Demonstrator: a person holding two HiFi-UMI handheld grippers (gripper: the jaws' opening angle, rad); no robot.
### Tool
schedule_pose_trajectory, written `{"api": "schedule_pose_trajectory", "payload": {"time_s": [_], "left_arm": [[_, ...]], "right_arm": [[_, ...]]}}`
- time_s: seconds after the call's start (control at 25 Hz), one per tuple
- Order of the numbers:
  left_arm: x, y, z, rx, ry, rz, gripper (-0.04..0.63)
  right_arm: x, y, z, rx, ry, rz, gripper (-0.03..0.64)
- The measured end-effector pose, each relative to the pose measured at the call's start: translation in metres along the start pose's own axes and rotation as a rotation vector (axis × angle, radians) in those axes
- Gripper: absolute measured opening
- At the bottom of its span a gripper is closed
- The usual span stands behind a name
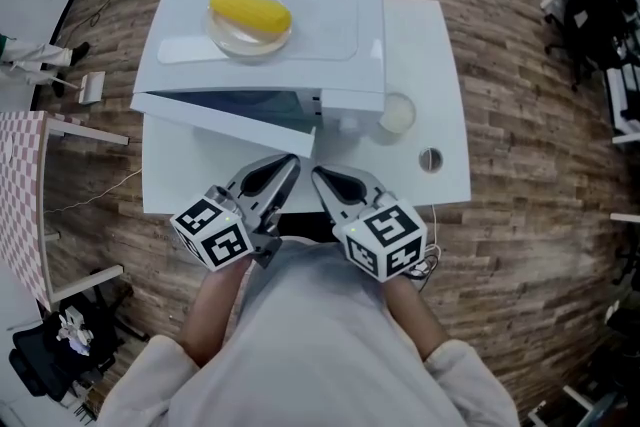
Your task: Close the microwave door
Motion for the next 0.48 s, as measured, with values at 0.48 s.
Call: {"api": "schedule_pose_trajectory", "payload": {"time_s": [0.48], "left_arm": [[-0.005,-0.004,0.019,-0.013,0.017,0.003,0.018]], "right_arm": [[0.007,0.002,0.002,-0.007,0.004,0.016,0.023]]}}
Point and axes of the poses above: the fingertips, and each gripper's own axes: z forward along the fingers, x to its right, y out of its underside, the point moved 7 cm from there along -z, backward along the fingers, and after that the axes turned 9 degrees about -z, right-handed, at the moved point
